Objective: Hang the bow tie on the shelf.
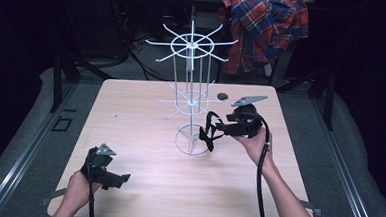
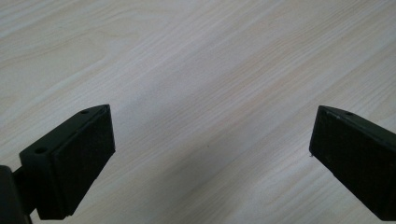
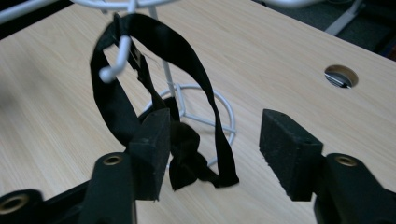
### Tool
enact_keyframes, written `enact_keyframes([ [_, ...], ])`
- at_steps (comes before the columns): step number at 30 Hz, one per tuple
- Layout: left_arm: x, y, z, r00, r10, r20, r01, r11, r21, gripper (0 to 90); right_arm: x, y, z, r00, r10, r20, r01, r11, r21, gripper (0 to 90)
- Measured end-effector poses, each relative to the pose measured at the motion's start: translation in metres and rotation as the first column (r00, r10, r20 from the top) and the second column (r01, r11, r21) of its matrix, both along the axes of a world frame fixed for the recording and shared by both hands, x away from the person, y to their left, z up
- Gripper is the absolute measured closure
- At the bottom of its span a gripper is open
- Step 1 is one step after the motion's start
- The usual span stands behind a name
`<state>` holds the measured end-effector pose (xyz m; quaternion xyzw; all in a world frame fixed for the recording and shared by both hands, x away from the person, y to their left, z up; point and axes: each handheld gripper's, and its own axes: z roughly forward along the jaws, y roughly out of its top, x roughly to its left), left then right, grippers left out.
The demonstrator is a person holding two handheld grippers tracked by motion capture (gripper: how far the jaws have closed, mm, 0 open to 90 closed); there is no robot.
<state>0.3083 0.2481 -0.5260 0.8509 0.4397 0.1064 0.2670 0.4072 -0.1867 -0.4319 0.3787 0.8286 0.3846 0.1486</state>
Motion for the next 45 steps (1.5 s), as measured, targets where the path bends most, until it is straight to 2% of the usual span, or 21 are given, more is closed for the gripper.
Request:
enact_keyframes([
  [2, 0.0, 0.0, 0.001, 1.0, 0.0, 0.002, 0.0, 1.0, 0.0, 0.1, 0.0, -0.004, -0.001, 0.9999, 0.002, -0.017, -0.002, 1.0, 0.006, 31.6],
  [3, 0.0, 0.0, 0.001, 1.0, 0.0, 0.002, 0.0, 1.0, 0.0, 0.2, 0.0, -0.004, -0.001, 0.9999, 0.002, -0.017, -0.002, 1.0, 0.006, 31.6],
  [4, 0.0, 0.0, 0.001, 1.0, -0.001, 0.003, 0.001, 1.0, 0.001, 0.2, 0.0, -0.006, -0.001, 0.9995, -0.006, -0.031, 0.006, 1.0, 0.001, 26.8],
  [6, -0.001, 0.0, 0.001, 1.0, -0.002, 0.004, 0.002, 1.0, -0.001, 0.1, -0.002, -0.012, -0.002, 0.9991, -0.01, -0.04, 0.01, 1.0, 0.004, 24.0],
  [9, -0.001, 0.0, 0.002, 1.0, -0.001, 0.007, 0.001, 1.0, -0.004, 0.2, -0.006, -0.018, -0.002, 0.9978, -0.006, -0.066, 0.005, 1.0, -0.019, 18.0],
  [13, -0.002, 0.0, 0.002, 0.9999, -0.001, 0.01, 0.001, 1.0, -0.007, 0.2, -0.012, -0.023, -0.003, 0.9963, -0.004, -0.086, 0.0, 0.999, -0.046, 16.4],
  [19, -0.002, 0.0, 0.003, 0.9999, -0.004, 0.012, 0.004, 0.9999, -0.012, 0.1, -0.019, -0.031, -0.002, 0.9944, -0.01, -0.105, 0.006, 0.999, -0.04, 15.2],
  [22, -0.002, 0.0, 0.003, 0.9999, -0.004, 0.011, 0.004, 0.9999, -0.014, 0.1, -0.024, -0.033, -0.003, 0.994, -0.004, -0.109, -0.003, 0.998, -0.067, 14.7],
  [31, -0.002, 0.0, 0.003, 0.9998, -0.005, 0.022, 0.005, 1.0, -0.008, 0.2, -0.043, -0.042, -0.015, 0.9883, 0.003, -0.152, -0.017, 0.996, -0.088, 13.5],
  [32, -0.002, 0.0, 0.003, 0.9998, -0.006, 0.021, 0.006, 1.0, -0.008, 0.1, -0.047, -0.044, -0.018, 0.9869, 0.005, -0.161, -0.022, 0.994, -0.106, 13.4],
  [36, -0.002, -0.001, 0.004, 0.9998, -0.007, 0.02, 0.007, 0.9999, -0.01, 0.1, -0.05, -0.048, -0.024, 0.9853, -0.007, -0.171, -0.011, 0.995, -0.104, 13.4],
  [37, -0.002, -0.001, 0.004, 0.9997, -0.006, 0.022, 0.006, 0.9999, -0.01, 0.1, -0.052, -0.049, -0.027, 0.9817, -0.012, -0.19, -0.008, 0.995, -0.104, 13.4],
  [39, -0.002, 0.0, 0.004, 0.9997, -0.005, 0.023, 0.005, 0.9999, -0.012, 0.1, -0.054, -0.051, -0.033, 0.98, -0.012, -0.199, -0.011, 0.993, -0.115, 13.4],
  [44, -0.003, 0.0, 0.004, 0.9997, -0.006, 0.022, 0.006, 0.9999, -0.011, 0.1, -0.063, -0.06, -0.051, 0.9676, -0.037, -0.25, -0.002, 0.988, -0.156, 12.9],
  [45, -0.003, 0.0, 0.004, 0.9998, -0.005, 0.022, 0.005, 0.9999, -0.01, 0.1, -0.063, -0.06, -0.051, 0.9676, -0.037, -0.25, -0.002, 0.988, -0.156, 12.9],
])
